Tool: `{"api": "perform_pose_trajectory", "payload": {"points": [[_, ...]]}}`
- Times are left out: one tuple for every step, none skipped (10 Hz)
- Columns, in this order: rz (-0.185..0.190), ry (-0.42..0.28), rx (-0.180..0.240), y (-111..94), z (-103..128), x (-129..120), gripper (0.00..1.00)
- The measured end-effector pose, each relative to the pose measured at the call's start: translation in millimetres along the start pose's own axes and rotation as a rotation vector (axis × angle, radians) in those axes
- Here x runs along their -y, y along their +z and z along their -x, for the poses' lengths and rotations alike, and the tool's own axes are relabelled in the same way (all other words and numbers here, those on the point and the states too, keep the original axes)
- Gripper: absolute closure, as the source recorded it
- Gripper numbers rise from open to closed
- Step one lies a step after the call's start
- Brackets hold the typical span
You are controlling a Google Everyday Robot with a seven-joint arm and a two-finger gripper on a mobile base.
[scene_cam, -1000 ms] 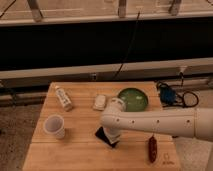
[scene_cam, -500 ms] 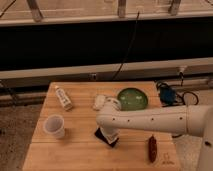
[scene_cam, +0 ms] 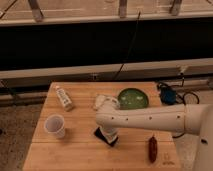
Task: Push the eraser across the table
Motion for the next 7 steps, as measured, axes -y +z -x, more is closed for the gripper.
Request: {"api": "perform_pose_trajectory", "payload": {"points": [[0.001, -0.001, -0.001, 0, 0, 0, 0.97], [0.001, -0.002, -0.001, -1, 0, 0, 0.97], [0.001, -0.014, -0.005, 0, 2, 4, 0.97], [0.001, -0.034, -0.008, 1, 4, 10, 0.97], [0.002, -0.046, -0.008, 2, 5, 13, 0.97], [0.0, -0.047, -0.008, 0, 6, 14, 0.97], [0.003, -0.048, -0.01, 0, 6, 14, 0.97]]}}
